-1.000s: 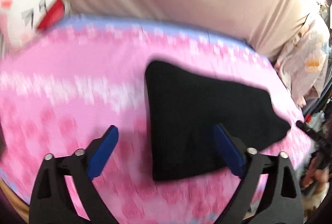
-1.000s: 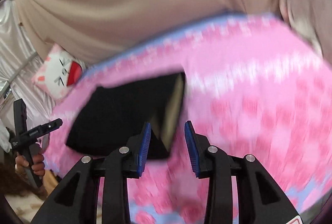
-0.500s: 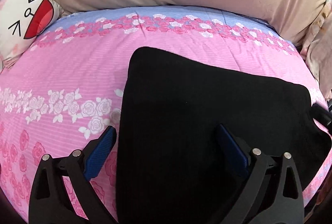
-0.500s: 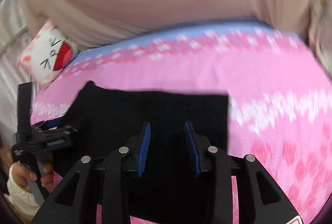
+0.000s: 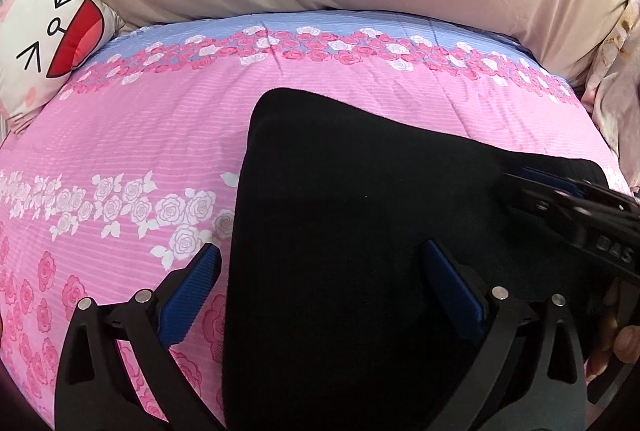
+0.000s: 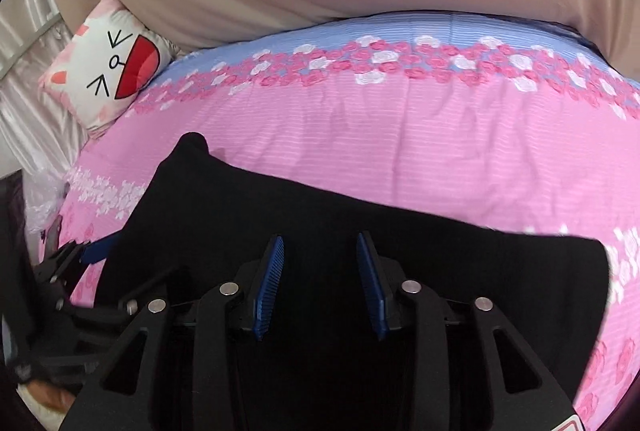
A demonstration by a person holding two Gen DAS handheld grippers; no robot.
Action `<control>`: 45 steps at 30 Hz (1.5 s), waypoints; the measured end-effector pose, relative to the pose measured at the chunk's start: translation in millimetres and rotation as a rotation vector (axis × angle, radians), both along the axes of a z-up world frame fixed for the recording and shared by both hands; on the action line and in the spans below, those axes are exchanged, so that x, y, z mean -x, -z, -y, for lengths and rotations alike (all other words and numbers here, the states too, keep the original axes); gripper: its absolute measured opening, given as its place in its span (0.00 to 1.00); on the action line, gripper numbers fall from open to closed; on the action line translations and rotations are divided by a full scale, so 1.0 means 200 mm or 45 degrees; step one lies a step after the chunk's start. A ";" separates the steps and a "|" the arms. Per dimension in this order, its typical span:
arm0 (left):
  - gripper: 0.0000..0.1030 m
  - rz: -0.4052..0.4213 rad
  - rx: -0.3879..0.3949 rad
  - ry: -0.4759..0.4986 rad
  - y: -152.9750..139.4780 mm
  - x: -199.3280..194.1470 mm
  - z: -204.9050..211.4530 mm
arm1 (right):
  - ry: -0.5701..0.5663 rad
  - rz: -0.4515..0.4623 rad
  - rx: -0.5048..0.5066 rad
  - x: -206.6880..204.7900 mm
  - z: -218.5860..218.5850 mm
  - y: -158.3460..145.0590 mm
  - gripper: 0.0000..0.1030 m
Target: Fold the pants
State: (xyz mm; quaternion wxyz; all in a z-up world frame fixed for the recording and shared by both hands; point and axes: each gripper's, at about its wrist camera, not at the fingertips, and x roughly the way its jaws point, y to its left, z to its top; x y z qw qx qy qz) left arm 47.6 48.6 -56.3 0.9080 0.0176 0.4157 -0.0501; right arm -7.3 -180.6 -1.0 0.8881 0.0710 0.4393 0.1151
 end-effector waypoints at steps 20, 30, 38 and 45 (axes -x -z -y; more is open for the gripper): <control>0.96 0.091 0.241 0.002 0.05 0.02 -0.09 | 0.030 0.342 -0.115 0.23 0.20 0.01 0.52; 0.95 0.102 0.358 0.032 0.05 0.03 -0.14 | 0.019 0.362 -0.136 0.24 0.19 0.01 0.61; 0.96 0.083 0.202 -0.015 0.06 0.02 -0.07 | 0.036 0.313 -0.211 0.21 0.23 0.04 0.63; 0.96 0.077 0.116 -0.050 0.07 0.02 -0.04 | -0.015 0.282 0.009 0.19 0.08 0.06 0.83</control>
